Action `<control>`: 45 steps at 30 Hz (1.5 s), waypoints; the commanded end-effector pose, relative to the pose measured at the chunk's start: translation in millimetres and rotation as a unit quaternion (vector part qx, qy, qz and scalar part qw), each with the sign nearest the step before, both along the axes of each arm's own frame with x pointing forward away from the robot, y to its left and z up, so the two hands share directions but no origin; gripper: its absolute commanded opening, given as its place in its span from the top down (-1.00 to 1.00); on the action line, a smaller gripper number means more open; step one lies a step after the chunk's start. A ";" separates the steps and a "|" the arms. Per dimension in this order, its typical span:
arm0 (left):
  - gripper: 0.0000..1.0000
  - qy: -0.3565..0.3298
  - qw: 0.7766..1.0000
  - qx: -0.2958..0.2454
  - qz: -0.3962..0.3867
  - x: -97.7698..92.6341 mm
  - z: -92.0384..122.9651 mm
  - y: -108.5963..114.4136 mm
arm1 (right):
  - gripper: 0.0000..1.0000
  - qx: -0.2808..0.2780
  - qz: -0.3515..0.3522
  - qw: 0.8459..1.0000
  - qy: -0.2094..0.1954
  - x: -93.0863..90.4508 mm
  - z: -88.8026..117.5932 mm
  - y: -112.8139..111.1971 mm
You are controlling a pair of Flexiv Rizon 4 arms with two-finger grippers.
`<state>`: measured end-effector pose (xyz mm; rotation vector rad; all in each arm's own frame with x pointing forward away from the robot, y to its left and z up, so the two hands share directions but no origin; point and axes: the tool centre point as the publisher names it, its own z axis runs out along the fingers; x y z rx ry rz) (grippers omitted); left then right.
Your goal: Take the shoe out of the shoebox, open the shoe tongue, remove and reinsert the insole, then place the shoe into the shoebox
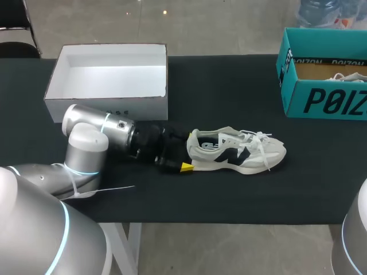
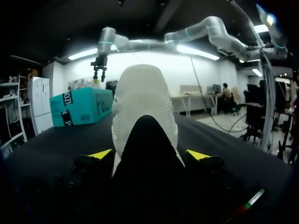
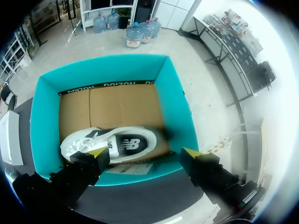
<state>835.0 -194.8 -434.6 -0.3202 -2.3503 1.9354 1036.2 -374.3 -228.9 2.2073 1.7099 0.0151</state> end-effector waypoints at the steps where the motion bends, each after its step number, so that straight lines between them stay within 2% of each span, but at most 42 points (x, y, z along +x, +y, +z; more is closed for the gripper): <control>1: -1.00 -0.001 1.000 -0.003 0.016 -5.6 -9.7 -9.1 | -1.00 0.000 0.000 1.000 0.000 0.0 0.0 0.2; 9: -1.00 0.000 0.999 0.006 0.036 -2.6 -13.5 -13.1 | -1.00 0.000 0.000 1.000 0.000 0.0 0.0 0.2; 10: 0.17 0.000 0.999 0.020 0.048 -3.1 -14.5 -13.3 | -1.00 0.000 0.000 1.000 0.000 0.0 0.0 0.2; 11: 1.00 0.006 0.999 0.014 0.049 -3.2 -15.7 -12.9 | -1.00 0.000 0.000 1.000 0.000 0.0 0.0 0.2; 45: 1.00 0.012 0.999 0.019 0.044 -3.7 -16.5 -12.4 | -1.00 0.000 0.000 1.000 0.000 0.0 0.0 0.2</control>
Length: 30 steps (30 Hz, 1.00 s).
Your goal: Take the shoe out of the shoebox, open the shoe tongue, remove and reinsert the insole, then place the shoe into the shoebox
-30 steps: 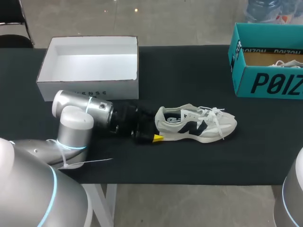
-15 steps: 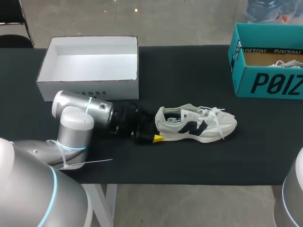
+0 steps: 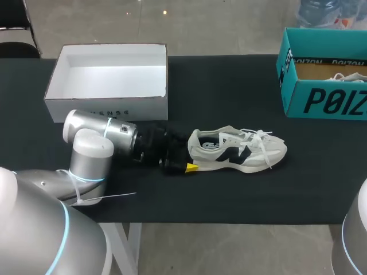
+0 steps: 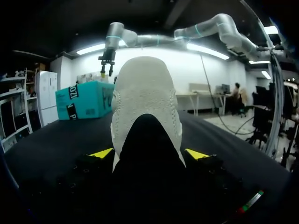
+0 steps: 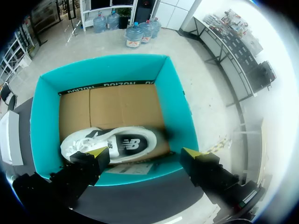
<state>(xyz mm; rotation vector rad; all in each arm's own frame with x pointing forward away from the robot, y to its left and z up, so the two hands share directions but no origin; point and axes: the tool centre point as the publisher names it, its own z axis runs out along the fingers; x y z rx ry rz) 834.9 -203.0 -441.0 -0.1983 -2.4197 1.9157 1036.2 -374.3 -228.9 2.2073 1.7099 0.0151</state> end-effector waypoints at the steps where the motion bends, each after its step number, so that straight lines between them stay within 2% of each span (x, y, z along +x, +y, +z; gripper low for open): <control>1: 1.00 0.000 1.000 0.000 0.002 -3.6 -10.0 -4.3 | -1.00 0.000 0.000 1.000 0.000 0.0 0.0 0.2; 10: 1.00 0.000 1.000 0.000 0.002 -3.6 -10.0 -4.3 | -1.00 0.000 0.000 1.000 0.000 0.0 0.0 0.2; 16: 1.00 0.000 1.000 0.000 0.002 -3.6 -10.0 -4.3 | -1.00 -0.032 -0.015 0.999 0.017 -17.5 14.4 36.7; 21: 1.00 0.000 1.000 0.000 0.002 -3.6 -10.0 -4.3 | -1.00 -0.039 -0.058 0.996 0.052 -32.9 4.9 64.2; 28: 1.00 0.000 1.000 0.000 0.002 -3.6 -10.0 -4.3 | -1.00 -0.057 -0.082 0.994 0.045 -58.5 3.6 105.2; 30: 1.00 0.000 1.000 0.000 0.002 -3.6 -10.0 -4.3 | -1.00 -0.048 -0.075 0.995 0.040 -65.7 3.9 115.9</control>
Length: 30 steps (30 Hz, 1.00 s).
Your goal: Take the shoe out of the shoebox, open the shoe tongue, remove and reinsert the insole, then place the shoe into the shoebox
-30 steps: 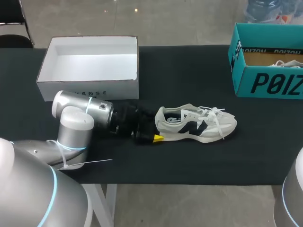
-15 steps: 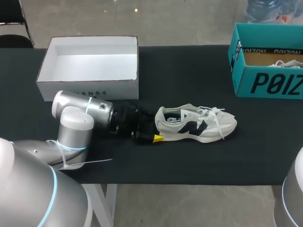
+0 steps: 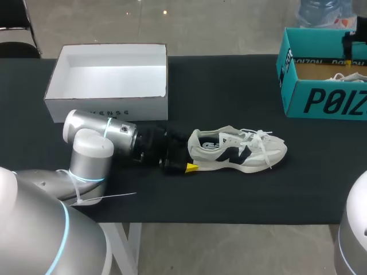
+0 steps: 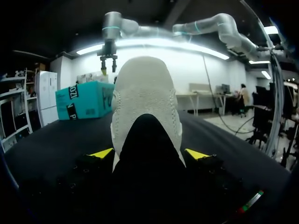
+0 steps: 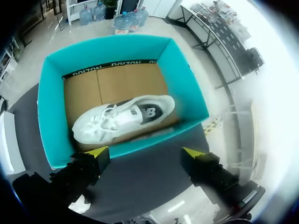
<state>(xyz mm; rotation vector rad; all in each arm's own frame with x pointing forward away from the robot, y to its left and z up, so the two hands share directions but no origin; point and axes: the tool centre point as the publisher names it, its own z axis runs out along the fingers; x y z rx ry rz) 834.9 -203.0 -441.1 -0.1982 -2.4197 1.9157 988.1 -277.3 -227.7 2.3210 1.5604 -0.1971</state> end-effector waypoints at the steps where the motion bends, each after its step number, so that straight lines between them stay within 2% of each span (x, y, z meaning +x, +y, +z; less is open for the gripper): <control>1: 1.00 0.000 1.000 0.000 0.002 -3.6 -10.0 -4.2 | -1.00 -0.012 0.004 1.000 -0.014 -20.8 2.4 24.2; 8: 1.00 0.000 1.000 0.000 0.002 -3.6 -10.0 -4.2 | -1.00 0.018 0.056 0.998 -0.003 -44.3 -2.6 77.8; 12: 1.00 0.000 1.000 0.000 0.002 -3.6 -10.0 -4.2 | -1.00 0.038 0.085 0.996 0.015 -55.6 0.3 101.1; 13: 1.00 0.000 1.000 0.000 0.002 -3.6 -10.0 -4.2 | -1.00 0.057 0.101 0.993 0.019 -57.8 2.7 106.8; 30: 1.00 0.000 1.000 0.000 0.002 -3.6 -10.0 -4.2 | -1.00 0.057 0.101 0.993 0.019 -57.8 2.7 106.8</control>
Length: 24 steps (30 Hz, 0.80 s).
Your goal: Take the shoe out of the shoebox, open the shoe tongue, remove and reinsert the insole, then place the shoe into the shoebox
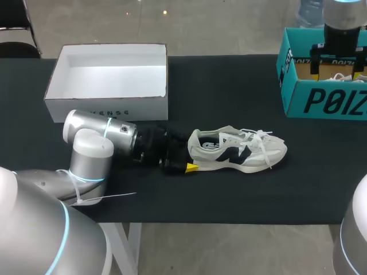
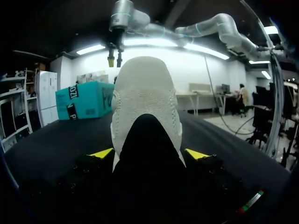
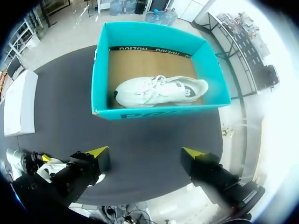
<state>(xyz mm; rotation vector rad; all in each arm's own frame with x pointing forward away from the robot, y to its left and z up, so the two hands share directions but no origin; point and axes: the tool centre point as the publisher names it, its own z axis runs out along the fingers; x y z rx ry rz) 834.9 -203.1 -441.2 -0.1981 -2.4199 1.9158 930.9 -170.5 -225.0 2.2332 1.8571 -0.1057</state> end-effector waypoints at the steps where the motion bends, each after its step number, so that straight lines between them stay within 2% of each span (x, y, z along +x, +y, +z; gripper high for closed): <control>1: 1.00 0.000 1.000 0.000 0.002 -3.6 -9.9 -4.2 | -1.00 0.000 0.000 1.000 0.000 -0.5 0.0 0.0; 3: 1.00 0.000 1.000 0.000 0.002 -3.6 -9.9 -4.2 | -1.00 0.000 0.000 1.000 0.000 -0.5 0.0 0.0; 10: 1.00 0.000 1.000 0.000 0.002 -3.6 -9.9 -4.2 | -1.00 -0.022 -0.006 1.000 0.017 -9.9 -2.7 36.6; 18: 1.00 0.000 1.000 0.000 0.002 -3.6 -9.9 -4.2 | -1.00 -0.060 -0.023 0.998 0.016 -36.1 5.6 86.1; 24: 1.00 0.000 1.000 0.000 0.002 -3.6 -9.9 -4.2 | -1.00 -0.040 -0.010 0.999 0.012 -55.3 5.8 118.4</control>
